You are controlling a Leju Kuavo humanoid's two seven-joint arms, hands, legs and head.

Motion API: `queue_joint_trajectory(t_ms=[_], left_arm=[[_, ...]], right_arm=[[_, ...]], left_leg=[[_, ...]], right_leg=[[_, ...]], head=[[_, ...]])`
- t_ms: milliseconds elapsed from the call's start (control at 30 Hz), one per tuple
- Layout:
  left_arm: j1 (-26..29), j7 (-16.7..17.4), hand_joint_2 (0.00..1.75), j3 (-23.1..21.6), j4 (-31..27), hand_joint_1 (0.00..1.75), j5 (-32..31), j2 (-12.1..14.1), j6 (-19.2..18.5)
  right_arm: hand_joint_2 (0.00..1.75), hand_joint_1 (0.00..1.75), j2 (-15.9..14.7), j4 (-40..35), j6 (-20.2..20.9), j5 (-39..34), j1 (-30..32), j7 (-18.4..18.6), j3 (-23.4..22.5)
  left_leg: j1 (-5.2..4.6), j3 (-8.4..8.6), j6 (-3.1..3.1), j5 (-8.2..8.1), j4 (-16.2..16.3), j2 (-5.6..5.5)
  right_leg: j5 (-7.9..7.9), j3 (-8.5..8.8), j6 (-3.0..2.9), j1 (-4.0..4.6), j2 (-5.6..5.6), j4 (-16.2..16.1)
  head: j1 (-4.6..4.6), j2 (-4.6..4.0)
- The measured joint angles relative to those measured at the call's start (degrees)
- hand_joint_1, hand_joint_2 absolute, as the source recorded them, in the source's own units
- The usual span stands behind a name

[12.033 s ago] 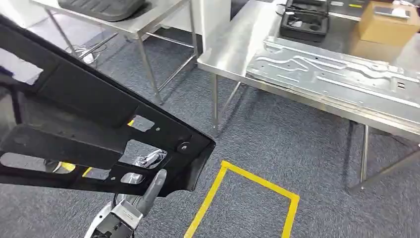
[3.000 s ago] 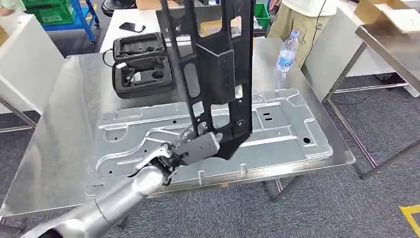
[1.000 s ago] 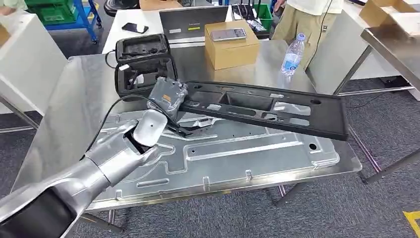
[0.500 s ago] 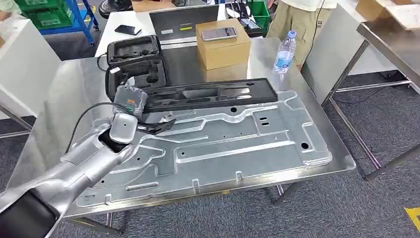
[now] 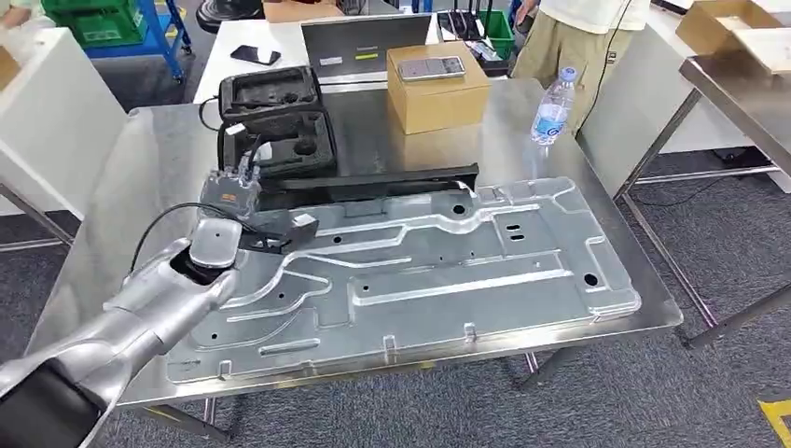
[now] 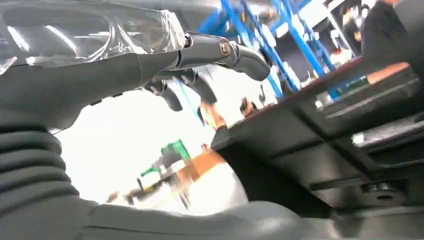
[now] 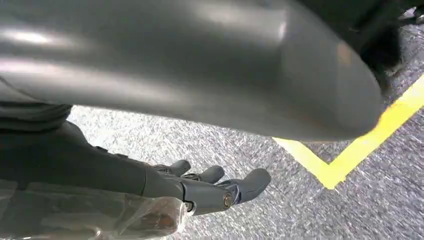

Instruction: Take the parts from the cabinet and place them on the table.

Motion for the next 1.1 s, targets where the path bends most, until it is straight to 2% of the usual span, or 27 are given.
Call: queue_joint_trajectory(t_ms=[33, 100, 133, 167, 200, 267, 300, 333, 367, 400, 467, 500, 533, 633, 667, 700, 733, 767, 800, 833, 867, 900, 933, 1000, 1033, 1100], left_arm=[[0.01, -1.06, 0.00, 0.69, 0.17, 0.00, 2.30, -0.19, 0.28], [0.05, -2.57, 0.00, 1.66, 0.39, 0.00, 5.25, -0.83, 0.68], [0.04, -3.12, 0.00, 2.14, 0.59, 0.00, 6.28, -1.13, 0.87], [0.06, -3.76, 0.00, 2.67, 0.68, 0.00, 7.21, -1.42, 1.01], [-0.01, -4.58, 0.00, 3.10, 0.72, 0.00, 8.49, -1.61, 1.13], [0.05, -6.45, 0.00, 3.95, 0.83, 0.00, 11.54, -2.27, 1.44], [0.24, -7.63, 0.00, 4.15, 0.92, 0.00, 13.51, -2.62, 1.59], [0.53, -9.06, 0.00, 4.43, 0.98, 0.00, 15.89, -3.04, 1.83], [0.84, -10.21, 0.00, 4.87, 1.00, 0.00, 18.12, -3.40, 1.99], [0.99, -11.32, 0.00, 5.25, 1.01, 0.00, 19.74, -3.74, 2.03], [0.83, -12.94, 0.00, 6.19, 1.01, 0.00, 22.97, -4.55, 2.19], [0.75, -13.83, 0.00, 6.73, 1.01, 0.00, 24.56, -4.94, 2.18], [0.65, -14.63, 0.00, 7.01, 1.00, 0.00, 25.91, -5.39, 2.16], [1.24, -18.44, 0.00, 8.13, 0.77, 0.00, 34.03, -6.27, 2.20], [1.26, -19.21, 0.00, 8.21, 0.18, 0.00, 36.55, -6.58, 2.27], [1.19, -19.76, 0.00, 8.24, -0.51, 0.00, 38.99, -6.93, 2.60], [1.13, -20.17, 0.00, 8.24, -1.23, 0.00, 40.87, -7.17, 3.02], [1.19, -20.72, 0.00, 8.22, -1.93, 0.00, 43.17, -7.30, 3.32], [1.43, -21.31, 0.00, 8.11, -2.80, 0.00, 45.46, -7.43, 3.47], [1.83, -21.92, 0.00, 8.02, -3.84, 0.00, 47.91, -7.43, 3.80], [2.33, -22.42, 0.00, 7.93, -5.08, 0.00, 49.88, -7.45, 3.98], [2.78, -23.07, 0.00, 7.84, -6.31, 0.00, 52.20, -7.45, 4.09], [3.10, -23.69, 0.00, 7.76, -7.87, 0.00, 54.08, -7.43, 4.17], [3.52, -24.91, 0.00, 7.54, -10.73, 0.00, 57.64, -7.43, 4.22], [3.84, -25.59, 0.00, 7.45, -12.39, 0.00, 59.30, -7.43, 4.30], [4.92, -26.22, 0.00, 7.08, -15.36, 0.00, 61.64, -7.32, 4.57]], right_arm=[[0.00, 0.00, -0.02, 0.00, 0.04, 0.13, -0.09, 0.00, 0.00], [0.00, 0.00, -0.02, 0.00, 0.22, 0.33, 0.02, 0.02, 0.00], [0.00, 0.00, -0.02, 0.00, 0.26, 0.37, 0.05, 0.02, 0.00], [0.00, 0.00, 0.07, 0.00, 0.33, 0.42, 0.01, 0.02, -0.02], [0.00, 0.00, 0.00, 0.00, 0.39, 0.46, -0.01, 0.02, -0.07], [0.00, 0.00, 0.02, 0.00, 0.44, 0.66, 0.00, 0.02, -0.15], [0.00, 0.00, 0.02, 0.00, 0.46, 0.85, 0.04, 0.00, -0.17], [0.00, 0.00, 0.02, 0.00, 0.46, 0.90, 0.07, 0.00, -0.20], [0.00, 0.00, 0.02, 0.00, 0.44, 0.90, 0.08, -0.02, -0.22], [0.00, 0.00, 0.02, 0.00, 0.44, 0.94, 0.08, -0.04, -0.22], [0.00, 0.00, 0.02, 0.00, 0.44, 0.98, 0.07, -0.09, -0.26], [0.00, 0.00, 0.02, 0.00, 0.44, 1.03, 0.08, -0.09, -0.28], [0.00, 0.00, 0.00, 0.00, 0.44, 1.03, 0.04, -0.11, -0.30], [0.00, 0.00, 0.00, 0.00, 0.33, 1.11, 0.21, -0.28, -0.35], [0.00, 0.00, 0.00, 0.00, 0.20, 1.14, 0.26, -0.31, -0.35], [0.00, 0.00, -0.04, 0.00, 0.09, 1.18, 0.36, -0.33, -0.39], [0.00, 0.00, -0.04, 0.00, -0.04, 1.29, 0.37, -0.35, -0.44], [0.00, 0.00, -0.09, 0.00, -0.24, 1.31, 0.41, -0.35, -0.50], [0.00, 0.00, -0.20, 0.00, -0.35, 1.29, 0.53, -0.35, -0.68], [0.00, 0.00, -0.24, 0.00, -0.48, 1.23, 0.79, -0.44, -0.87], [0.00, 0.00, -0.28, 0.00, -0.57, 1.00, 1.11, -0.50, -0.94], [0.00, 0.00, -0.31, 0.00, -0.63, 0.94, 1.37, -0.72, -1.07], [0.00, 0.00, -0.35, 0.00, -0.70, 0.90, 1.49, -0.96, -1.25], [0.00, 0.00, -0.46, 0.00, -1.00, 0.68, 1.51, -1.31, -1.64], [0.00, 0.00, -0.46, 0.00, -1.22, 0.39, 1.51, -1.38, -1.77], [0.00, 0.00, -0.44, 0.00, -1.36, 0.24, 1.82, -1.46, -1.86]], left_leg=[[-0.31, -0.19, -0.25, -0.09, 0.17, -0.06], [-0.12, -0.21, -0.77, 0.09, 0.00, -0.01], [-0.03, -0.17, -1.14, 0.18, -0.10, -0.01], [0.07, -0.49, -1.42, -0.32, 0.32, 0.03], [0.17, -1.14, -1.86, -1.55, 1.90, 0.21], [0.51, -4.86, -2.52, -6.25, 10.77, 0.23], [0.59, -6.85, -2.79, -8.03, 15.38, 0.24], [0.73, -8.32, -2.97, -8.84, 18.62, 0.25], [0.88, -8.40, -3.04, -8.32, 18.77, 0.27], [1.01, -7.18, -3.11, -6.77, 16.34, 0.29], [1.25, -1.65, -3.17, -1.64, 5.19, 0.35], [1.26, 0.35, -2.98, -1.02, 0.62, 0.36], [0.71, 1.06, -2.55, -1.32, 0.06, 0.26], [0.24, 0.63, -1.38, -1.21, 0.38, 0.07], [0.57, 0.81, -0.81, -0.83, -0.15, 0.10], [0.70, 0.90, -0.57, -0.72, -0.21, 0.06], [0.73, 0.89, -0.37, -0.74, -0.20, 0.12], [0.66, 0.91, -0.01, -0.76, -0.20, 0.12], [0.52, 0.89, 0.05, -0.79, -0.20, 0.17], [0.46, 0.89, 0.16, -0.83, -0.18, 0.16], [0.39, 0.93, 0.21, -0.85, -0.17, 0.15], [0.39, 0.99, 0.23, -0.87, -0.17, 0.09], [0.41, 1.08, 0.21, -0.90, -0.14, 0.03], [0.40, 1.30, 0.00, -1.05, -0.06, -0.13], [-0.20, 1.03, -0.28, -1.23, 0.19, -0.19], [-0.13, 1.05, -0.56, -1.12, 0.05, -0.19]], right_leg=[[-0.02, 0.24, -0.06, 0.27, 0.00, -0.70], [0.08, 0.14, -0.28, 0.44, 0.05, -0.64], [0.29, 0.14, -0.63, 0.54, 0.04, -0.75], [0.66, 0.29, -1.15, 0.01, -0.03, -1.19], [0.69, 0.30, -1.25, -0.01, -0.01, -1.18], [0.72, 0.28, -1.47, -0.03, -0.02, -1.17], [0.72, 0.24, -1.48, -0.04, -0.03, -1.15], [0.72, 0.25, -1.47, -0.06, -0.03, -1.14], [0.71, 0.27, -1.46, -0.11, -0.01, -1.13], [0.70, 0.30, -1.42, -0.14, 0.03, -1.12], [0.59, 0.43, -1.17, -0.25, 0.09, -1.07], [0.51, 0.47, -0.91, -0.28, 0.07, -1.06], [0.56, 0.13, -0.50, 0.22, 0.10, -0.99], [0.91, 0.12, 0.43, -0.25, 0.06, -1.33], [0.65, 0.02, 0.81, -0.25, 0.13, -1.18], [-0.45, -0.36, 0.97, -0.42, -0.02, -0.02], [-2.38, -1.68, 1.00, -0.29, -0.02, 3.03], [-4.70, -3.74, 1.05, -0.31, -0.02, 7.61], [-6.85, -6.24, 1.06, -0.30, -0.02, 12.84], [-7.97, -8.19, 1.07, -0.29, -0.02, 16.81], [-7.79, -8.85, 1.06, -0.31, -0.02, 18.08], [-6.29, -8.03, 1.05, -0.33, -0.03, 16.22], [-4.02, -6.03, 0.96, -0.34, -0.03, 12.24], [0.68, -0.63, 0.71, -0.34, -0.05, 1.44], [0.18, 0.52, 0.70, 0.01, -0.01, -0.92], [0.30, 0.33, 0.50, 0.02, 0.01, -0.83]], head=[[-0.04, 0.00], [-0.04, 0.00], [-0.04, 0.00], [0.00, 0.00], [-0.17, 0.00], [-0.33, 0.00], [-0.33, 0.00], [-0.37, -0.02], [-0.35, 0.00], [-0.37, 0.00], [-0.37, 0.00], [-0.37, 0.00], [-0.39, 0.00], [-0.26, 0.00], [-0.31, 0.00], [-0.26, 0.00], [-0.11, 0.00], [0.09, 0.00], [0.09, 0.00], [0.09, 0.00], [0.09, 0.00], [0.09, 0.00], [0.09, 0.00], [0.11, 0.00], [0.11, 0.00], [0.04, 0.00]])
